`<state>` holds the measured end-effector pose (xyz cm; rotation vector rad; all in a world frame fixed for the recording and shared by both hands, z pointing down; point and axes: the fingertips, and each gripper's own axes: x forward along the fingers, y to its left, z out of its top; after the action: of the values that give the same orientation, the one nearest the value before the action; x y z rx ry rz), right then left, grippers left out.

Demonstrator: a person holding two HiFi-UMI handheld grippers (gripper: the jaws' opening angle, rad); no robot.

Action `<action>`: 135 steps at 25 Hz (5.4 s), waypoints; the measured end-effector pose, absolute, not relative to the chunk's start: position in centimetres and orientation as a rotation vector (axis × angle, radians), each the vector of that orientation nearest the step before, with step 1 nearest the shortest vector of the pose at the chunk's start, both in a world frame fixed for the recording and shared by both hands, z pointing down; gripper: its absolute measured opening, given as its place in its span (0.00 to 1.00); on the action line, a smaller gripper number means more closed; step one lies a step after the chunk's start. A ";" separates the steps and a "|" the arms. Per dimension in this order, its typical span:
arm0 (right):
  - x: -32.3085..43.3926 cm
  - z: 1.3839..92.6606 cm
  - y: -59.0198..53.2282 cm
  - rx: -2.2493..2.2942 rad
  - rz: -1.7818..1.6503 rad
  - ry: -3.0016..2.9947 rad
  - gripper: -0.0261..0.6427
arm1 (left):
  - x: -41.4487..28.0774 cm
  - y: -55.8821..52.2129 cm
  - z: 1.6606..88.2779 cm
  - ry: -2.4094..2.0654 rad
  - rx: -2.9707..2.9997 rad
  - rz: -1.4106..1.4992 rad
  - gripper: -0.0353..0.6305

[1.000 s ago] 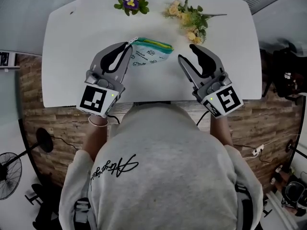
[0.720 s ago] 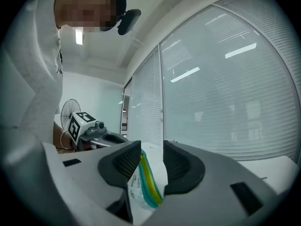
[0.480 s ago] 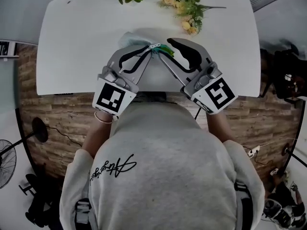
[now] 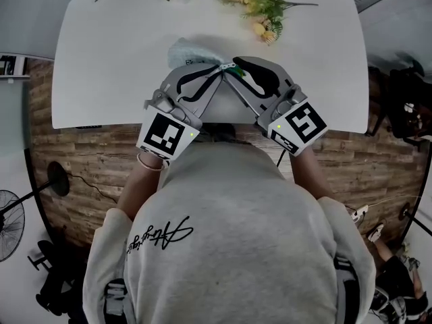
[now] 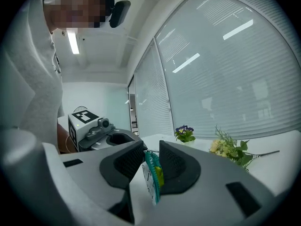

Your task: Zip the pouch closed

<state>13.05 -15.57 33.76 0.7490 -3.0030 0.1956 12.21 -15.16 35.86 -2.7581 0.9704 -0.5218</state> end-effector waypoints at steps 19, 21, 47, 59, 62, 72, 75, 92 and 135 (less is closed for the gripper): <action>14.0 35.2 -15.6 0.754 0.215 -2.973 0.14 | 13.4 -15.1 37.3 0.931 -2.823 -0.553 0.09; 14.0 35.2 -15.5 0.723 0.201 -2.967 0.13 | 13.5 -15.0 37.6 0.921 -2.850 -0.546 0.09; 13.5 29.1 -15.7 0.633 0.154 -3.151 0.11 | 11.9 -15.6 30.6 0.968 -2.871 -0.245 0.09; 12.9 32.2 -16.4 0.546 0.209 -3.128 0.11 | 11.3 -15.9 33.7 0.886 -2.781 -0.398 0.08; 13.0 33.3 -15.8 0.515 0.281 -3.162 0.11 | 11.2 -15.2 34.4 0.853 -2.780 -0.433 0.08; 13.5 32.4 -14.6 0.358 0.270 -3.280 0.11 | 11.1 -13.6 32.6 0.751 -2.780 -0.456 0.08; 13.3 31.9 -14.4 0.389 0.237 -3.261 0.11 | 10.9 -13.4 32.7 0.782 -2.724 -0.517 0.08; 12.3 34.2 -17.5 0.832 0.933 -3.131 0.09 | 10.5 -14.4 36.1 0.896 -2.526 -0.737 0.08; 6.1 28.6 -25.8 1.296 0.268 -2.914 0.05 | 3.6 -20.8 30.5 0.970 -2.558 -0.448 0.08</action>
<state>6.08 -25.81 28.56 1.2955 -2.9138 0.2680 3.59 -20.83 30.50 -2.5579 0.9701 -0.4475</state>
